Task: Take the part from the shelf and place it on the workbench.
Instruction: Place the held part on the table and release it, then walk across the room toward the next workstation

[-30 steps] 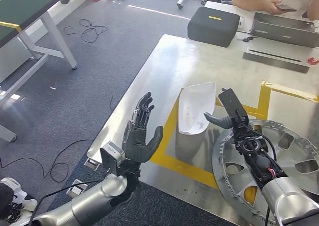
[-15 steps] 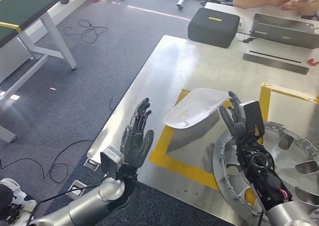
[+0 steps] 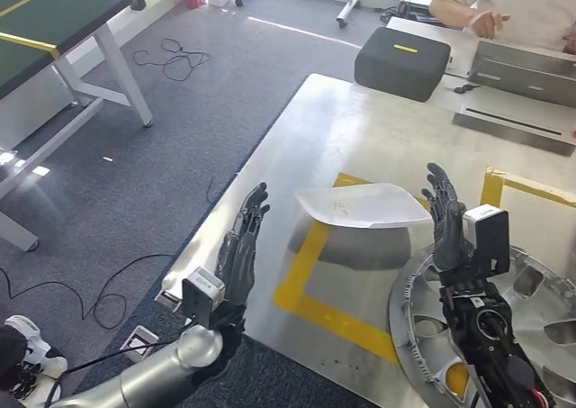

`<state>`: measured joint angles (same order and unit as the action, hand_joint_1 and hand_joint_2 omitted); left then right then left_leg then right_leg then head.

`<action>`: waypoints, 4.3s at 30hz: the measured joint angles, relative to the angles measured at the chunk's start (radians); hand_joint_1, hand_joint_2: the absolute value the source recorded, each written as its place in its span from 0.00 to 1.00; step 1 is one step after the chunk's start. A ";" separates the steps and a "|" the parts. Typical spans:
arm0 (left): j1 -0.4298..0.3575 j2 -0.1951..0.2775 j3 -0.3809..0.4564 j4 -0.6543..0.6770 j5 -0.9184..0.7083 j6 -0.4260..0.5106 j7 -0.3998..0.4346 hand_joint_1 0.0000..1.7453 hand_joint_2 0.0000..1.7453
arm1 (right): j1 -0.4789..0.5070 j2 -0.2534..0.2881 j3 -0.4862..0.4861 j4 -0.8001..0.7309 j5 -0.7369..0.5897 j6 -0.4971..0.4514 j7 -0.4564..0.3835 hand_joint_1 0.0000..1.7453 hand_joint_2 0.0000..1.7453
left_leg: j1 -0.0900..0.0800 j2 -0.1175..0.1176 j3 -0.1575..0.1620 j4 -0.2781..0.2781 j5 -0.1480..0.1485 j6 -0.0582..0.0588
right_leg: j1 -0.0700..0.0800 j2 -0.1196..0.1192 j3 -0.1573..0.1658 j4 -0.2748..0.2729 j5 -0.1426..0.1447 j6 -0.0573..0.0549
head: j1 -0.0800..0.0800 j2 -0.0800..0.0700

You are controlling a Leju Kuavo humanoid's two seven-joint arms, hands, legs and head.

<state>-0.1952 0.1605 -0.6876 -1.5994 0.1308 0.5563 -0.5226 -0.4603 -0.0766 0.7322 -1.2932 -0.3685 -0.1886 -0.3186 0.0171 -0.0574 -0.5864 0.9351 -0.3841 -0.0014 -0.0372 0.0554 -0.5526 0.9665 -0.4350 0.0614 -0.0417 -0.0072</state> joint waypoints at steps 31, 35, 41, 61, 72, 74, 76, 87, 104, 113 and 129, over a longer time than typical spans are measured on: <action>0.056 0.014 0.022 -0.058 -0.043 0.033 0.045 0.00 0.00 | 0.189 -0.102 0.031 -0.544 0.023 0.041 0.023 0.00 0.00 | -0.018 -0.049 0.002 0.019 -0.021 0.017 | 0.008 0.021 0.003 0.019 -0.015 -0.015 | -0.021 0.000; 0.064 0.015 0.023 -0.066 -0.047 0.033 0.046 0.00 0.00 | 0.191 -0.104 0.037 -0.557 0.018 0.042 0.024 0.00 0.00 | -0.015 -0.048 -0.021 0.037 -0.025 -0.005 | 0.011 -0.002 0.021 -0.004 -0.022 -0.040 | -0.035 0.000; 0.074 0.017 0.024 -0.072 -0.056 0.032 0.051 0.00 0.00 | 0.198 -0.108 0.042 -0.565 0.005 0.041 0.026 0.00 0.00 | -0.014 0.050 -0.176 0.317 -0.126 -0.019 | 0.020 -0.084 0.033 -0.012 -0.029 -0.063 | -0.073 0.000; 0.089 0.000 0.040 -0.091 -0.076 0.012 0.063 0.00 0.00 | 0.205 -0.123 0.047 -0.568 -0.018 0.042 0.022 0.00 0.00 | -0.024 0.021 0.008 0.016 -0.022 0.018 | 0.009 -0.045 -0.002 0.035 -0.022 -0.011 | -0.032 0.000; 0.089 0.000 0.046 -0.093 -0.076 0.008 0.065 0.00 0.00 | 0.204 -0.125 0.052 -0.569 -0.006 0.041 0.021 0.00 0.00 | -0.022 0.017 -0.004 0.017 -0.018 0.023 | 0.021 -0.035 0.006 0.008 -0.025 -0.039 | -0.064 0.000; 0.089 0.000 0.048 -0.093 -0.076 0.009 0.066 0.00 0.00 | 0.203 -0.125 0.052 -0.569 -0.006 0.042 0.021 0.00 0.00 | -0.020 0.017 -0.004 0.016 -0.018 0.017 | 0.023 -0.035 0.006 0.008 -0.025 -0.041 | -0.065 0.000; 0.089 0.000 0.048 -0.094 -0.076 0.009 0.067 0.00 0.00 | 0.202 -0.125 0.052 -0.569 -0.006 0.043 0.021 0.00 0.00 | -0.018 0.017 -0.004 0.015 -0.018 0.008 | 0.025 -0.036 0.006 0.008 -0.025 -0.042 | -0.064 0.000; 0.086 0.001 0.048 -0.096 -0.070 0.009 0.076 0.00 0.00 | 0.193 -0.125 0.054 -0.569 -0.008 0.041 0.021 0.00 0.00 | -0.018 0.017 -0.004 0.015 -0.020 -0.001 | 0.025 -0.036 0.009 0.004 -0.025 -0.043 | -0.054 0.000; 0.084 0.005 0.048 -0.098 -0.054 0.009 0.074 0.00 0.00 | 0.191 -0.125 0.059 -0.569 -0.012 0.035 0.016 0.00 0.00 | -0.019 0.017 -0.004 0.017 -0.021 0.001 | 0.022 -0.037 0.012 0.000 -0.025 -0.043 | -0.040 0.000; 0.083 0.007 0.048 -0.098 -0.051 0.009 0.074 0.00 0.00 | 0.192 -0.125 0.060 -0.569 -0.009 0.023 0.016 0.00 0.00 | -0.023 0.017 -0.005 0.022 -0.024 0.012 | 0.017 -0.037 0.014 -0.006 -0.022 -0.036 | -0.040 0.000; 0.080 0.009 0.048 -0.107 -0.051 0.011 0.072 0.00 0.00 | 0.204 -0.130 0.062 -0.578 -0.004 0.018 0.019 0.00 0.00 | 0.014 0.020 0.003 0.002 0.009 -0.033 | -0.007 -0.027 0.041 -0.006 -0.029 0.001 | -0.017 0.000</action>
<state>-0.1154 0.1691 -0.6399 -1.7064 0.0798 0.5677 -0.4506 -0.2559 -0.2065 0.7939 -1.8711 -0.3724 -0.1706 -0.2993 0.0312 -0.0378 -0.5838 0.9373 -0.3752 -0.0344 -0.0445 0.0289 -0.5111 0.9603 -0.4642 0.0621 -0.0591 -0.0072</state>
